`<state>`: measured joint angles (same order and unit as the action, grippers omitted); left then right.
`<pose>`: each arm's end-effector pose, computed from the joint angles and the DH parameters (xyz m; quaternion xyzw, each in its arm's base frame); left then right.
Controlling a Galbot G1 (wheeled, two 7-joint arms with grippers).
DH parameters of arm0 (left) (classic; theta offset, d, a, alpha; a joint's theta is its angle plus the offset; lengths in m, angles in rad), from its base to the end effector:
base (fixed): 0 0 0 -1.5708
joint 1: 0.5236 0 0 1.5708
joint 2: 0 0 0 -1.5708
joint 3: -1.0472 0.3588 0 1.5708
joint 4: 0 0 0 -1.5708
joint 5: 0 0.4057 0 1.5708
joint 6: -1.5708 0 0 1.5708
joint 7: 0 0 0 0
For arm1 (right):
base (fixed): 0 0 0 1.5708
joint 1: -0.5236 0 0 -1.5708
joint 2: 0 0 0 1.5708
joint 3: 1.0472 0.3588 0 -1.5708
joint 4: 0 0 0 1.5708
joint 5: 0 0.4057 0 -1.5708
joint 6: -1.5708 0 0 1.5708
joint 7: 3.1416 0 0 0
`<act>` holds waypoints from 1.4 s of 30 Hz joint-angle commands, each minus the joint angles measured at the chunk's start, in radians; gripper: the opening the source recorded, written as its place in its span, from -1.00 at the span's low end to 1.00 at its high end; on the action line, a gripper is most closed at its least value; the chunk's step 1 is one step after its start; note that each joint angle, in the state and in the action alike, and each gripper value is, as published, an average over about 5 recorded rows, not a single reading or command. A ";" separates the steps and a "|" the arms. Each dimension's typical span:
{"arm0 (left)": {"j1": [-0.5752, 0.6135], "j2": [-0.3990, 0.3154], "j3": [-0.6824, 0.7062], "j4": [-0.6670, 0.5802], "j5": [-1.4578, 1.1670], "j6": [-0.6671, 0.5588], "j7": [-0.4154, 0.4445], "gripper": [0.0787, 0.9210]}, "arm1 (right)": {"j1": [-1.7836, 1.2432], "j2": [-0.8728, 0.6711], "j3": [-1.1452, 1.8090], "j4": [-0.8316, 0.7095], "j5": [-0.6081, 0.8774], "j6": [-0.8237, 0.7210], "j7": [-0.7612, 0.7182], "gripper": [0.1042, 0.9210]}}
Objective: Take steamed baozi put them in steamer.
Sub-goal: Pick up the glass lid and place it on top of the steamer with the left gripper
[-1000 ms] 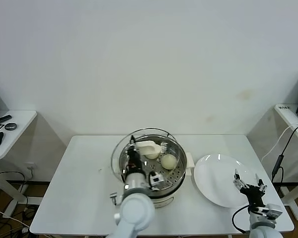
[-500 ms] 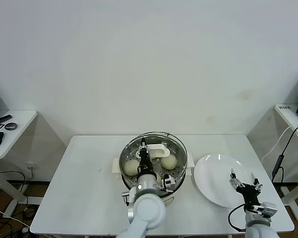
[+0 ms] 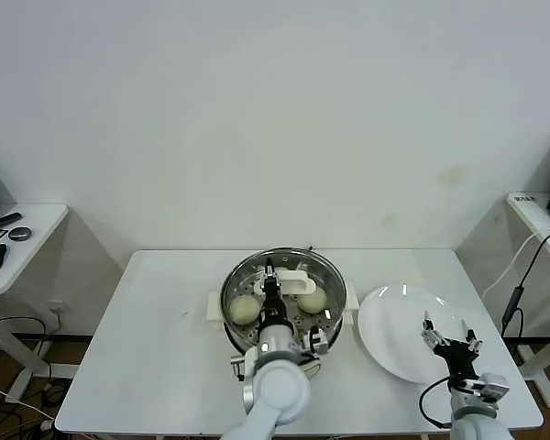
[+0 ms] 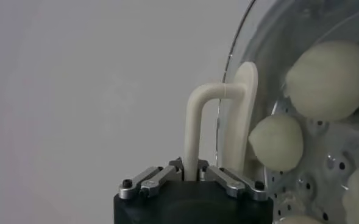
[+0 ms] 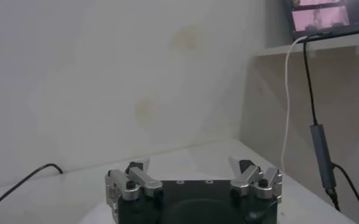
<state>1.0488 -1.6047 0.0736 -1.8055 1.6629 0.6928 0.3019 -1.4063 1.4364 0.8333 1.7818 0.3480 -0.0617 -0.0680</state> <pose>0.3259 -0.2307 -0.2573 0.0111 -0.7460 -0.6636 0.0549 0.2641 -0.1565 -0.3717 -0.1022 -0.9899 -0.0716 0.0674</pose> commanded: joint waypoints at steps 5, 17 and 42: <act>0.002 -0.002 -0.007 0.016 0.012 0.000 -0.002 -0.76 | -0.001 0.000 -0.001 -0.001 -0.002 0.001 0.000 0.76; 0.014 -0.001 0.002 0.027 0.017 -0.001 -0.012 -0.76 | 0.002 0.004 -0.003 -0.008 -0.007 0.003 -0.001 0.76; 0.005 0.003 0.003 0.005 0.052 -0.003 0.042 -0.76 | 0.012 0.008 -0.007 -0.019 -0.011 0.003 -0.001 0.76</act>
<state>1.0532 -1.6018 0.0761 -1.8034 1.7180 0.6900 0.3375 -1.3948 1.4432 0.8266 1.7643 0.3380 -0.0596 -0.0693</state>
